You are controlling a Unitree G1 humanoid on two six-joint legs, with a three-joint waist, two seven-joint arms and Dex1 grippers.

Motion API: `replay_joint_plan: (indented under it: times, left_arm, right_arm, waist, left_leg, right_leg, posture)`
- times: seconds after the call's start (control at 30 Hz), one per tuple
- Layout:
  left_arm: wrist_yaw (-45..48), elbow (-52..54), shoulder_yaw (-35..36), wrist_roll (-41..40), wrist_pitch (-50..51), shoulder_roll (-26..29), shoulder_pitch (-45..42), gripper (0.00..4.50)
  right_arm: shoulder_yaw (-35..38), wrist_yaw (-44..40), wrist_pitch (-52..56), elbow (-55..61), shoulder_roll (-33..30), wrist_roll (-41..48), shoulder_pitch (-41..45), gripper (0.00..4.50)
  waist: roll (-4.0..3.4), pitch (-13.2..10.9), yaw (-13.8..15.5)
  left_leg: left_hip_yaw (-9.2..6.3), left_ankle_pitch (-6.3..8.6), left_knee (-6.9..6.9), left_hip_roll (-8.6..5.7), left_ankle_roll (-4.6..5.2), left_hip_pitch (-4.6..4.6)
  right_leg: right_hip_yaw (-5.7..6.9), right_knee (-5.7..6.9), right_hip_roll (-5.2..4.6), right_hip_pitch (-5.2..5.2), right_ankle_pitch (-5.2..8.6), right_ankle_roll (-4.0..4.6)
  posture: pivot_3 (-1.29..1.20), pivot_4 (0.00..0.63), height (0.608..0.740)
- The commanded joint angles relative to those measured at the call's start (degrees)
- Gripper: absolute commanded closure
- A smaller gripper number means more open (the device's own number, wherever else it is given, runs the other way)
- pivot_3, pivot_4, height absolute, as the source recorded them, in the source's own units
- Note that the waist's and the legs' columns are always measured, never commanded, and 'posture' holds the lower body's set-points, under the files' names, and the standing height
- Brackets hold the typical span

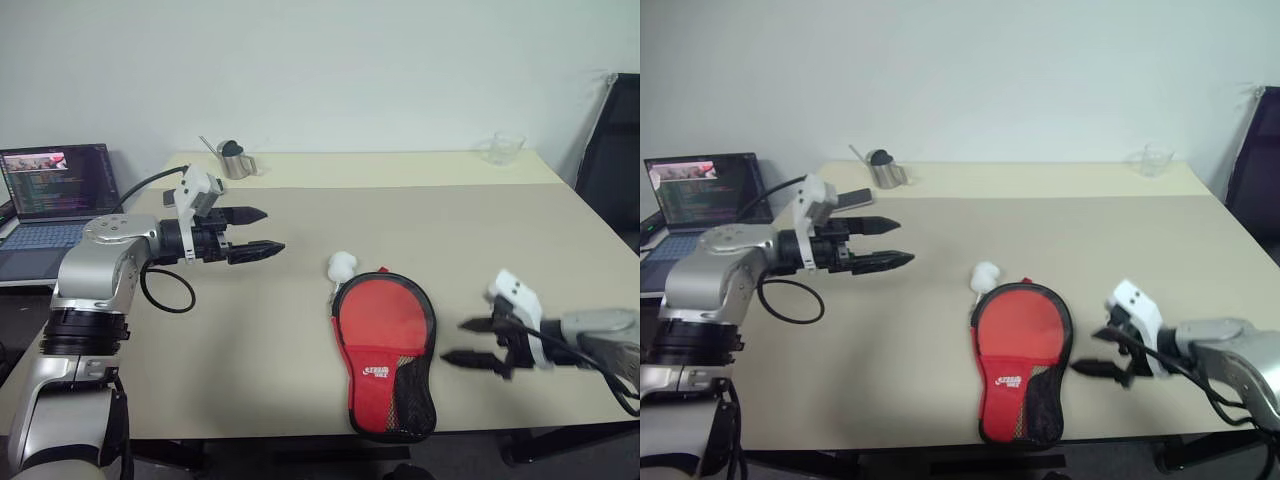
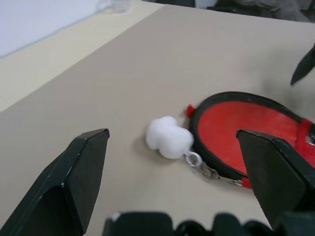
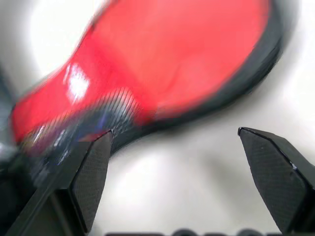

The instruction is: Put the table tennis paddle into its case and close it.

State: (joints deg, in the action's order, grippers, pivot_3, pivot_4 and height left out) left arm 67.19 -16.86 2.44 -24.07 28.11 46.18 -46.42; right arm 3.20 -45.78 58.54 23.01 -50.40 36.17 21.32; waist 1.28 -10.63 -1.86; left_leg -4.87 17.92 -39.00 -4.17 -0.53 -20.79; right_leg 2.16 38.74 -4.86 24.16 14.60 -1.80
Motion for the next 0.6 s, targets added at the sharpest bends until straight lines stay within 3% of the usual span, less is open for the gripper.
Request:
replay_joint_plan:
  times: [0.03,0.17,0.23,0.37,0.6]
  left_arm:
    - [-2.13,-1.14,1.54,1.13,-1.8,-0.63,-2.19,0.0]
    - [-5.42,-2.37,1.51,2.01,-1.38,-2.78,-3.59,0.0]
    - [-8.01,-3.56,1.42,2.76,-0.7,-4.34,-4.77,0.0]
    - [-12.48,-4.47,0.46,4.06,1.38,-7.53,-6.25,0.0]
    - [-15.48,0.69,-0.66,3.48,6.69,-11.97,-5.85,0.0]
  right_arm:
    - [-4.64,3.73,-13.65,-4.24,8.35,-7.25,6.16,0.02]
    - [-10.6,10.81,-22.76,-13.73,23.62,-13.88,10.83,0.02]
    - [-13.96,12.34,-27.96,-18.57,28.2,-18.17,10.41,0.02]
    - [-18.24,11.7,-34.87,-25.65,32.11,-23.27,8.19,0.02]
    - [-18.92,6.85,-38.18,-29.73,33.59,-23.28,4.09,0.02]
  waist:
    - [0.01,0.0,-0.03]
    - [0.04,0.01,0.09]
    - [0.04,0.02,0.22]
    - [0.07,0.03,0.61]
    - [0.08,0.04,0.04]
  left_leg:
    - [-0.01,-0.01,-0.01,0.01,-0.01,0.0]
    - [-0.03,-0.03,-0.02,0.04,-0.06,-0.01]
    - [-0.03,-0.04,-0.04,0.01,-0.08,-0.07]
    - [-0.1,-0.04,-0.05,-0.13,-0.07,-0.17]
    - [-0.12,-0.03,-0.04,-0.11,-0.06,-0.13]
  right_leg:
    - [0.0,0.02,0.0,0.0,0.0,0.0]
    - [0.01,0.09,0.01,0.08,-0.01,0.01]
    - [-0.01,0.09,0.0,0.14,-0.01,0.02]
    - [0.01,-0.03,-0.07,0.17,-0.01,0.01]
    - [0.0,0.01,-0.05,0.15,-0.01,0.01]
  posture:
    - [0.0,0.15,0.74]
    - [0.0,0.15,0.74]
    - [0.0,0.15,0.74]
    - [0.0,0.15,0.74]
    - [0.0,0.15,0.74]
